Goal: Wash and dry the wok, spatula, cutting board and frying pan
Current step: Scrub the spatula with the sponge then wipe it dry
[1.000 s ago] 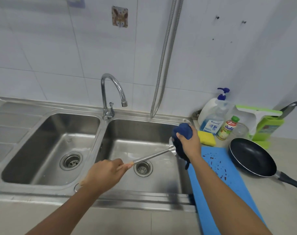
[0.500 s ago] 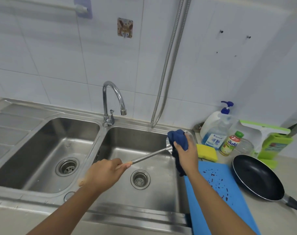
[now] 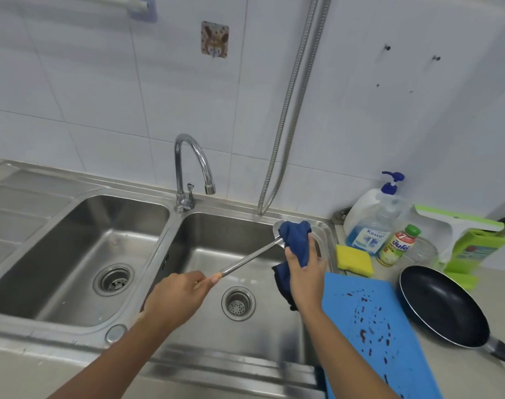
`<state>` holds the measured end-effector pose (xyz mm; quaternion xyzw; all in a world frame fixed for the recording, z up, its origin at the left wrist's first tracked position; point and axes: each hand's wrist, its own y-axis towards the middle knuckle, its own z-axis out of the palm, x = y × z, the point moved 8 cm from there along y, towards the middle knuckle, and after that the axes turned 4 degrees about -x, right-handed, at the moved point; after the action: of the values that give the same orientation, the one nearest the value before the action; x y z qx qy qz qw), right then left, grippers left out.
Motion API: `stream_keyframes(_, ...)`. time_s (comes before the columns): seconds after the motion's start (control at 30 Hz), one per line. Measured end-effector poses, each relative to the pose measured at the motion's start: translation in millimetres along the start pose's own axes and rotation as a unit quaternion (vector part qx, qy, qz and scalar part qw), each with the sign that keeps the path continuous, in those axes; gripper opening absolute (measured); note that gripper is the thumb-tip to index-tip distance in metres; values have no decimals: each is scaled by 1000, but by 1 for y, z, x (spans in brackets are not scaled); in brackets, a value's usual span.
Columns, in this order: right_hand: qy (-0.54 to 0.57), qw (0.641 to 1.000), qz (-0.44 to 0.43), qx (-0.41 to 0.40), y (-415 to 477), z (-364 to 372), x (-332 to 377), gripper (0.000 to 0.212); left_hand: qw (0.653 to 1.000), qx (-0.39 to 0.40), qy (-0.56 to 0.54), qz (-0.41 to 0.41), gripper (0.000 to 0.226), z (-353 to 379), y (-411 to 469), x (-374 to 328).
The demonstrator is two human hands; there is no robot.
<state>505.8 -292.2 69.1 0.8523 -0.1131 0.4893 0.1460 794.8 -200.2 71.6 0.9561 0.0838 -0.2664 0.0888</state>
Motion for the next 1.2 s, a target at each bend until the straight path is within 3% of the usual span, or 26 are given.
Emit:
stream_keyframes(0.1, -22, 1000, -2, 17, 7, -3, -11, 63, 1000, 5, 21, 7, 65, 0, -3, -1)
stream_keyframes(0.23, -16, 998, 67, 3, 39, -31, -33, 54, 999, 15, 21, 25, 62, -2, -8, -5)
stream_keyframes(0.4, -12, 996, -27, -81, 42, -96, 18, 58, 995, 10, 47, 82, 62, -17, 4, -25)
stream_keyframes(0.5, -4, 998, -52, -33, 31, -89, 40, 64, 990, 3, 86, 115, 52, -25, 17, -52)
stream_keyframes(0.6, -86, 994, -63, 30, 26, -61, 43, 87, 974, -23, 128, 185, 50, -28, 21, -74)
stream_keyframes(0.67, -111, 993, -24, 44, 33, -54, 34, 101, 953, -68, 155, 249, 53, -32, 17, -82)
stream_keyframes(0.73, -88, 994, 24, 57, 42, -48, 22, 102, 943, -90, 170, 270, 52, -33, 12, -80)
stream_keyframes(0.83, -44, 997, 14, 60, 46, -35, 18, 90, 948, -92, 155, 263, 50, -28, 6, -72)
stream_keyframes(0.93, 45, 999, 28, 9, 51, -37, 11, 65, 961, -88, 132, 225, 57, -29, 0, -56)
stream_keyframes(1.03, 75, 993, 68, -55, 55, -51, -8, 65, 972, -99, 110, 185, 60, -36, -8, -46)
stream_keyframes(1.2, 129, 978, 63, -152, 44, -73, -23, 54, 994, -67, 24, 87, 54, -49, -4, -44)
